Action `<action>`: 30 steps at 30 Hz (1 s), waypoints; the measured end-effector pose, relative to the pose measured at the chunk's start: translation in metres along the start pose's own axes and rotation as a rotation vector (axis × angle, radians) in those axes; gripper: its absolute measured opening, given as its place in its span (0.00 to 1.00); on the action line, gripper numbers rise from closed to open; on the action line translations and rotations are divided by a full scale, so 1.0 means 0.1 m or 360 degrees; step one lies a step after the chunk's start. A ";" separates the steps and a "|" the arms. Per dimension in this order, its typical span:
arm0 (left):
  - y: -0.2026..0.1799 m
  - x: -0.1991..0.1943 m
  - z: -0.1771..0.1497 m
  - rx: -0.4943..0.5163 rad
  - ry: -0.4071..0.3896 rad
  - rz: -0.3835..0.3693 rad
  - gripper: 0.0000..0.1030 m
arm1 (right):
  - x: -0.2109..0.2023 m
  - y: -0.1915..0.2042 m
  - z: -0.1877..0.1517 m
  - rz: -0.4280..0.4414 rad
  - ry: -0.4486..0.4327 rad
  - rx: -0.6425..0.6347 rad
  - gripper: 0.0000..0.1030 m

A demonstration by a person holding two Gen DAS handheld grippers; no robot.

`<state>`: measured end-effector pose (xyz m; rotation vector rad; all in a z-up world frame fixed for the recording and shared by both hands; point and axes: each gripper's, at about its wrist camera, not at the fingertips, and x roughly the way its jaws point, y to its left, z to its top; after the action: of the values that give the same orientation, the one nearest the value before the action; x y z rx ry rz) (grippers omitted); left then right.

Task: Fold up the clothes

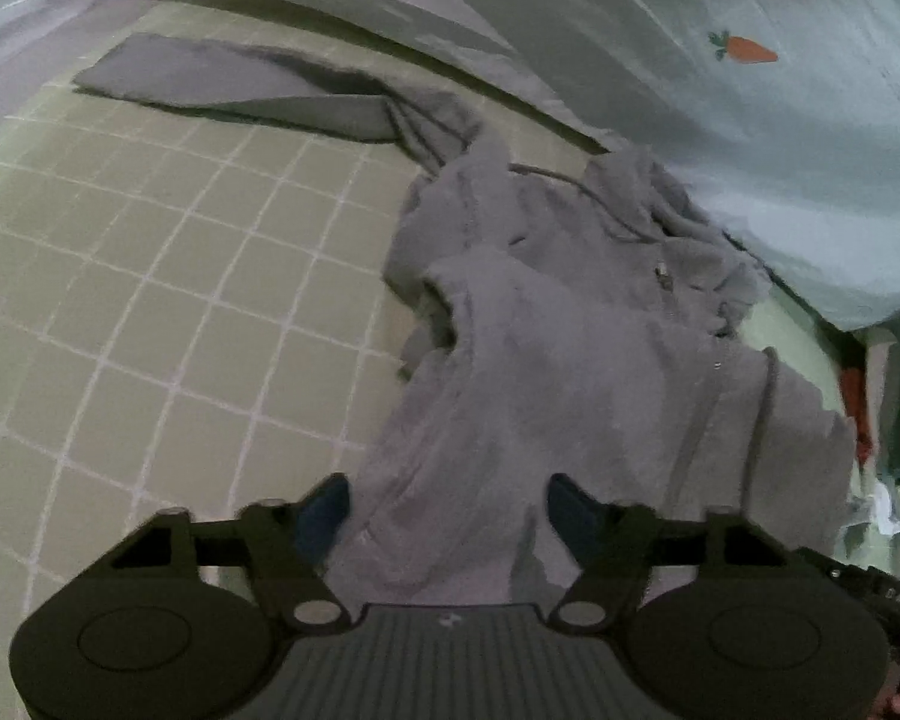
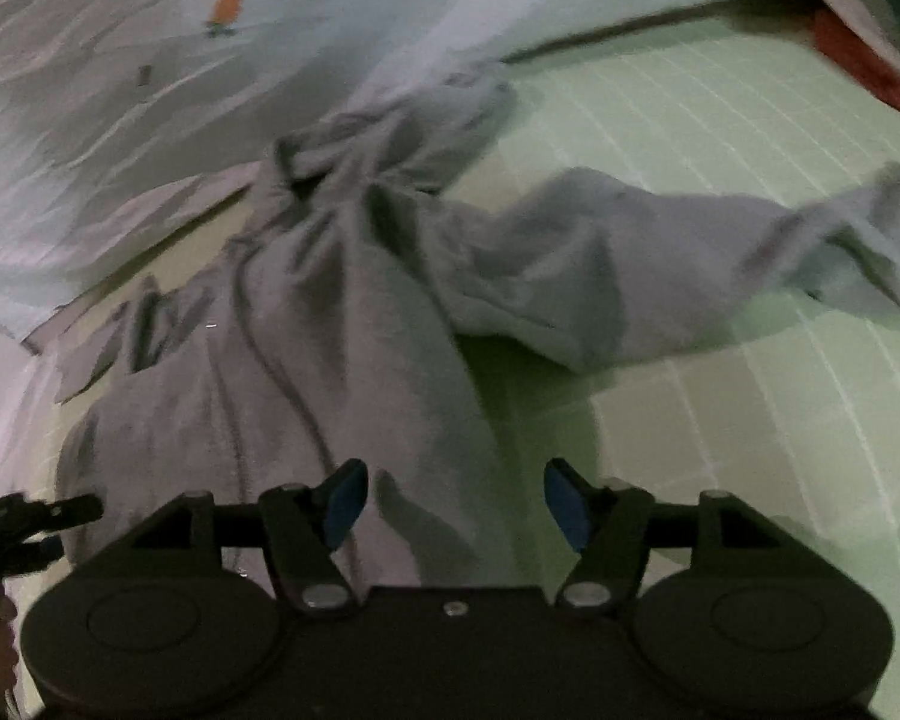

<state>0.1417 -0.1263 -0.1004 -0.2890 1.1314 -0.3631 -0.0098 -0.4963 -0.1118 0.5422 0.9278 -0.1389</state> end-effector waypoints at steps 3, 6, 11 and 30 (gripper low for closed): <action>-0.02 0.03 -0.06 -0.0011 0.0052 -0.0029 0.16 | 0.05 0.03 -0.01 0.0047 0.0048 -0.0026 0.21; 0.00 -0.17 -0.16 -0.0036 0.0046 -0.0121 0.11 | -0.10 0.02 -0.04 0.0110 0.0076 0.0009 0.10; 0.07 -0.96 -0.27 -0.0150 -0.0010 -0.0329 0.11 | -0.82 -0.04 0.02 0.0414 0.0019 0.0179 0.09; -0.06 -0.83 -0.77 -0.0198 0.0088 0.0272 0.80 | -0.81 -0.33 -0.37 -0.0074 0.0102 -0.0008 0.58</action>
<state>0.0388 -0.0998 -0.0605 -0.2903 1.2260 -0.1510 -0.0971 -0.5152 -0.0779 0.5231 1.0031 -0.1618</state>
